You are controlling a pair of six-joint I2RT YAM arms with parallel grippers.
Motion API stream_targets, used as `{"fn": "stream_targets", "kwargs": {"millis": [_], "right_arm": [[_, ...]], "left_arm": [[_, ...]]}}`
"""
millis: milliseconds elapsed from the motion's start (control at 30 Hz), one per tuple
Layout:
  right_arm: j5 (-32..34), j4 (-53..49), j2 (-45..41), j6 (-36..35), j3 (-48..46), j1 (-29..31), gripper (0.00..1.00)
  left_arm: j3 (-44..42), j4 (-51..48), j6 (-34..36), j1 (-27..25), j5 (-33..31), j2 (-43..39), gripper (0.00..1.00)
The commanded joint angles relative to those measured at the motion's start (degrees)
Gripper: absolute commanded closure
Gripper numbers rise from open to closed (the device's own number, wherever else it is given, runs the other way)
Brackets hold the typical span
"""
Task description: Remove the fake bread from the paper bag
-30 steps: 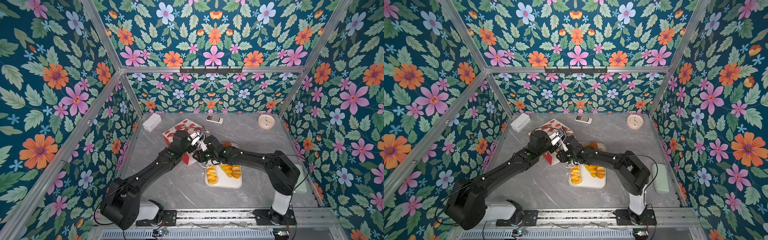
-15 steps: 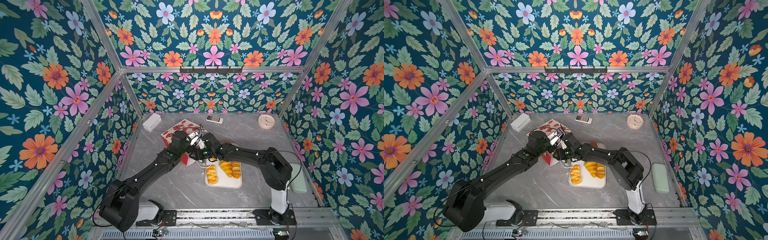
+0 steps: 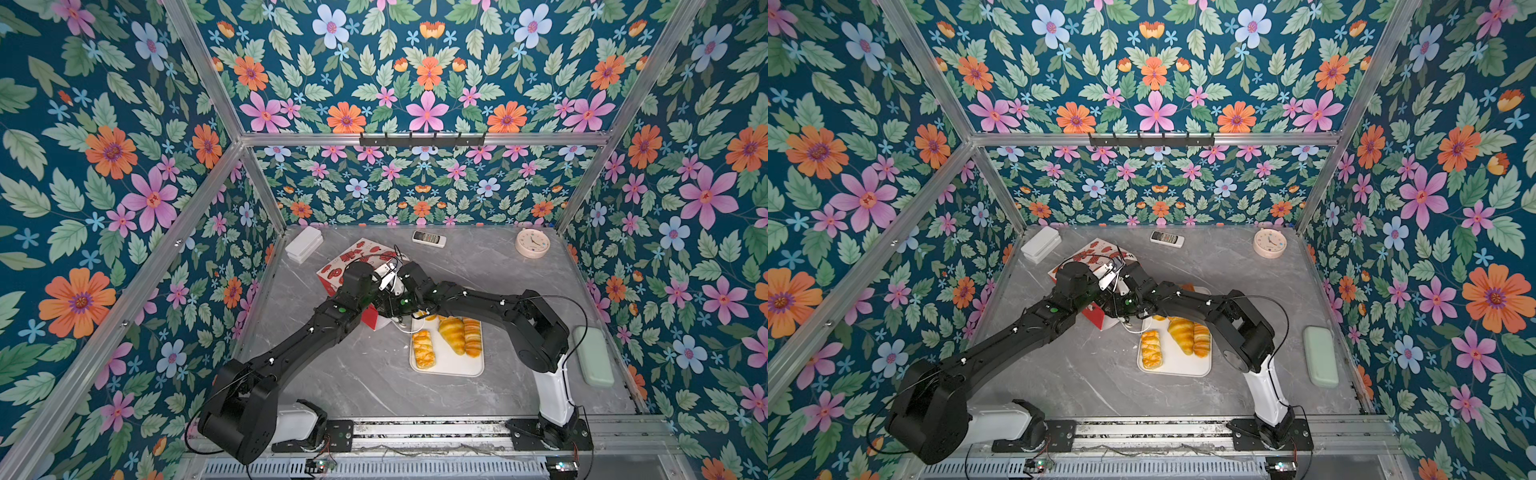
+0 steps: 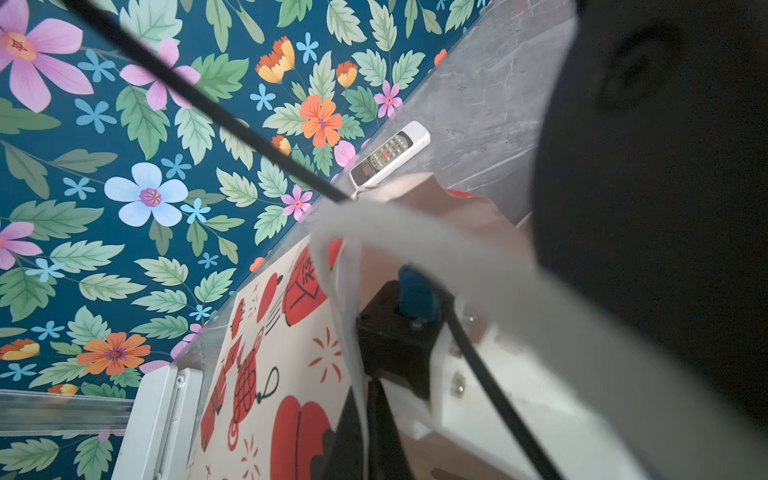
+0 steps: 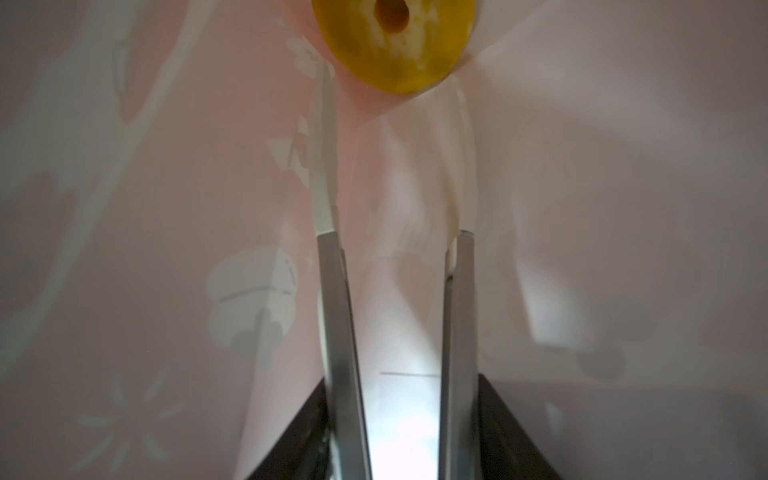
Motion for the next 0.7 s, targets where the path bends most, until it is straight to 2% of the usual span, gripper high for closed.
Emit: {"fn": "stream_targets", "kwargs": {"millis": [0, 133, 333, 667], "right_arm": [[-1.9, 2.1, 0.6, -0.3, 1.2, -0.1, 0.54], [-2.4, 2.4, 1.1, -0.3, 1.6, -0.1, 0.60], [-3.0, 4.0, 0.5, -0.2, 0.1, -0.3, 0.76], [-0.3, 2.6, -5.7, -2.9, -6.3, -1.5, 0.94]], "left_arm": [[-0.3, 0.8, 0.1, -0.3, 5.2, -0.5, 1.00], [-0.8, 0.7, 0.0, -0.3, 5.1, -1.3, 1.00], [-1.9, 0.4, 0.1, -0.2, 3.7, -2.6, 1.00], [-2.7, 0.2, 0.2, -0.2, 2.2, -3.4, 1.00]]}}
